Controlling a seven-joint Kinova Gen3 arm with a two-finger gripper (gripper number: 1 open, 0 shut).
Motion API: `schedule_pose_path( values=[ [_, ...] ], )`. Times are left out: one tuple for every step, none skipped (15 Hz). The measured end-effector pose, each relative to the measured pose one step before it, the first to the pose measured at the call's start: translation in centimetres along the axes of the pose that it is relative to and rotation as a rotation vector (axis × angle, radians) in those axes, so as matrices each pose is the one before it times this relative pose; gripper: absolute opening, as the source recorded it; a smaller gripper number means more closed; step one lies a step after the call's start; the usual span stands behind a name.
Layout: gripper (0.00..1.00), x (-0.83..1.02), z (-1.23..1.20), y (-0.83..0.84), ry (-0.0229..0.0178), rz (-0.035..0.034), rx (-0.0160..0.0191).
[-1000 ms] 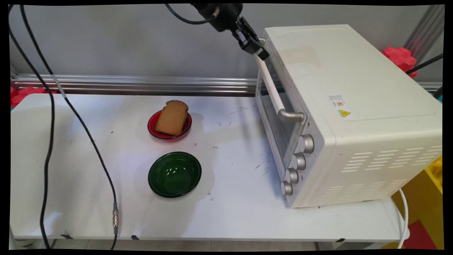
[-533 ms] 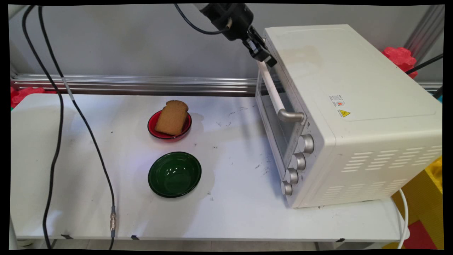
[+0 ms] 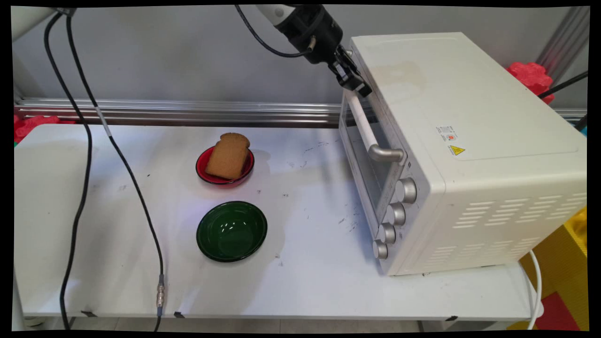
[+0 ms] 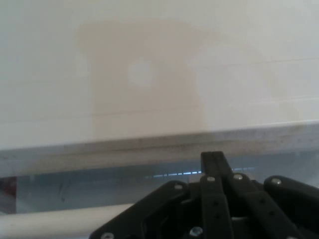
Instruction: Open the oven
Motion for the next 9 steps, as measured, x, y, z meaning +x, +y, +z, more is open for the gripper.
schedule_pose_path(
  values=[
    [0.00, -0.058, 0.205, -0.033, -0.00076, 0.00125, -0.00088],
    [0.00, -0.078, 0.210, -0.023, -0.00075, 0.00129, -0.00092],
    [0.00, -0.093, 0.183, -0.009, -0.00144, 0.00181, -0.00094],
    [0.00, -0.109, 0.170, 0.000, -0.00161, 0.00235, -0.00089],
    [0.00, -0.079, 0.077, 0.002, -0.00101, 0.00129, -0.00064],
    [0.00, -0.116, 0.082, -0.002, -0.00175, 0.00150, -0.00058],
    [0.00, -0.116, 0.056, 0.010, -0.00190, 0.00138, -0.00067],
    [0.00, -0.206, 0.056, 0.020, -0.00314, 0.00283, -0.00064],
    [0.00, -0.218, 0.043, 0.038, -0.00389, 0.00272, -0.00127]
  ],
)
